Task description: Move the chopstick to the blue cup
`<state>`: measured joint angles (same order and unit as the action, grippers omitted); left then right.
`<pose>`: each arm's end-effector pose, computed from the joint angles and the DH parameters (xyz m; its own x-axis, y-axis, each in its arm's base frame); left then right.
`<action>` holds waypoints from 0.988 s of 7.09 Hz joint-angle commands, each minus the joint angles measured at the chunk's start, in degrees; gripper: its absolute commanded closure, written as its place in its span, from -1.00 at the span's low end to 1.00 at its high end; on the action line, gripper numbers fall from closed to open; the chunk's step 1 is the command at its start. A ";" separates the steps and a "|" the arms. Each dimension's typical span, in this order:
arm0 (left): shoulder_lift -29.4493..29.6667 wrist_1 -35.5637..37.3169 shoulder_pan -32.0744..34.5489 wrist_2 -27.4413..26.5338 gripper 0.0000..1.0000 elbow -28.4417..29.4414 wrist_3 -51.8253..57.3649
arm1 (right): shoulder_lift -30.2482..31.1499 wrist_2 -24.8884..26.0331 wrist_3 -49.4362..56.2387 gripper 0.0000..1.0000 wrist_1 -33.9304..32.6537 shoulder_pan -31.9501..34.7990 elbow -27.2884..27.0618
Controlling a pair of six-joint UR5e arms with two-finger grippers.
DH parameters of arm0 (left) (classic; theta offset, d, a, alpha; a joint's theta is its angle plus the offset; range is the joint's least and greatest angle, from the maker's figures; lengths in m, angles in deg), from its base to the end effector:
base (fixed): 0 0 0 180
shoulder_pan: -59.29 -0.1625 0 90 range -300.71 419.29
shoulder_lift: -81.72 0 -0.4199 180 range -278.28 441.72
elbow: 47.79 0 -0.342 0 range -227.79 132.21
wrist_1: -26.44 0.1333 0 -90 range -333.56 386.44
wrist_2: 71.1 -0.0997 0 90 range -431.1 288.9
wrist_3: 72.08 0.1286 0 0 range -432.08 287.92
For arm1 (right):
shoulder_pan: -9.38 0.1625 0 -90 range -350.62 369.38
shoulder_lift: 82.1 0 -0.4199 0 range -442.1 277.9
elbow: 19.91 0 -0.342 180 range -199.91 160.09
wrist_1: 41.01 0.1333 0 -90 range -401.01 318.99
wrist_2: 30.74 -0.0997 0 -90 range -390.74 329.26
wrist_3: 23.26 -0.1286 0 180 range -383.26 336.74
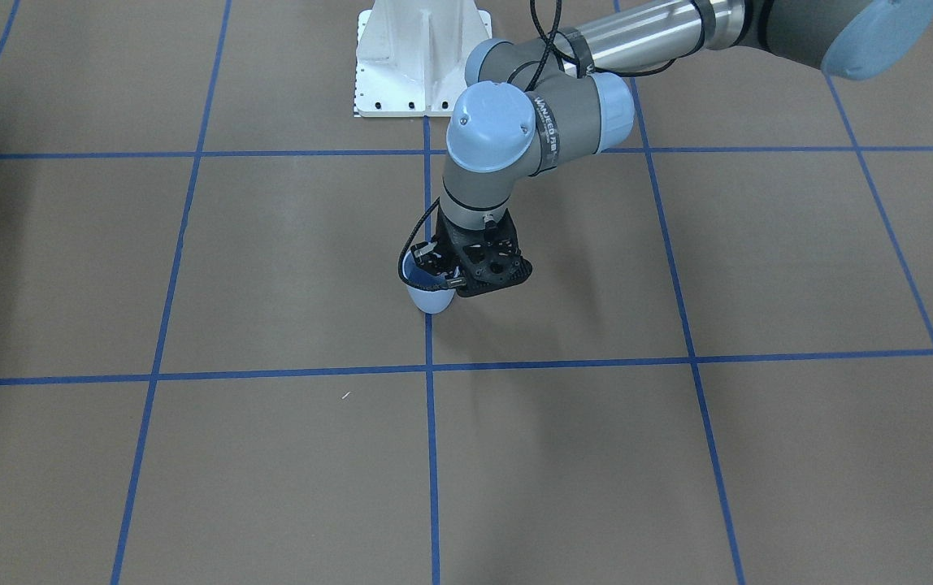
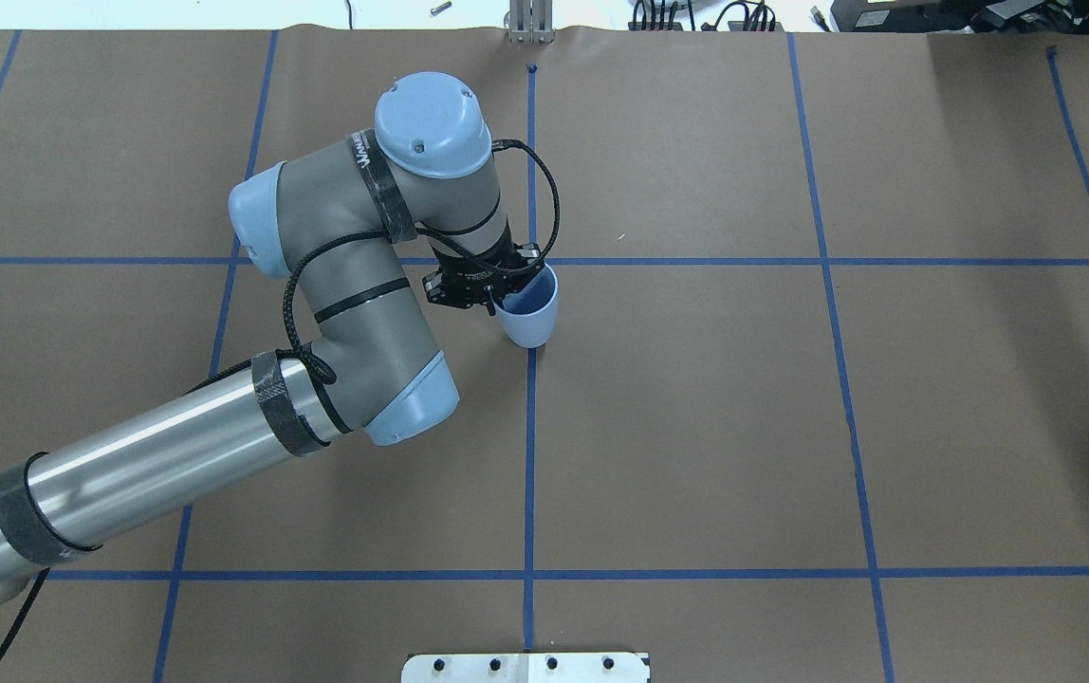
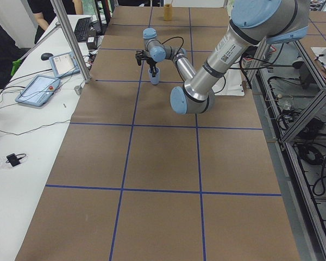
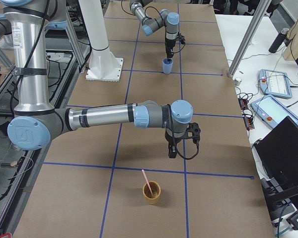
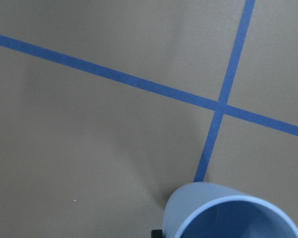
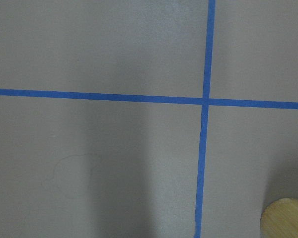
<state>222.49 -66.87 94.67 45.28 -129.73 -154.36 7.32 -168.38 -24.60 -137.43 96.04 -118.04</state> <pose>0.5500 -0.4840 0.2043 0.5957 -0.2754 -0.7545 0.1796 0.9613 -0.2091 0.0123 -0.4469 0.6132 0.6721 -0.0454 0.7391 0.0425 0.9988 0.0227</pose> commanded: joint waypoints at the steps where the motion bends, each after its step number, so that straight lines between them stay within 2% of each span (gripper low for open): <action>1: -0.31 -1.09 0.13 -0.10 -0.95 -2.25 -0.16 | -0.38 0.09 0.38 -1.00 0.00 0.09 -0.05; 3: -0.40 2.23 4.06 0.60 -0.95 -5.77 3.41 | 0.49 0.35 3.78 -1.00 -0.35 1.92 -1.97; 5: -1.10 9.26 5.92 0.69 -0.95 -11.37 7.91 | 2.16 0.62 17.80 -1.00 -0.79 6.74 -1.63; 7: -1.37 9.81 5.93 0.69 -0.95 -12.55 7.84 | 4.09 3.93 32.49 -1.00 -0.70 9.40 -1.45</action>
<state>221.27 -57.63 100.48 45.96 -141.50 -146.76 10.48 -166.61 -0.20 -138.16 103.92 -119.42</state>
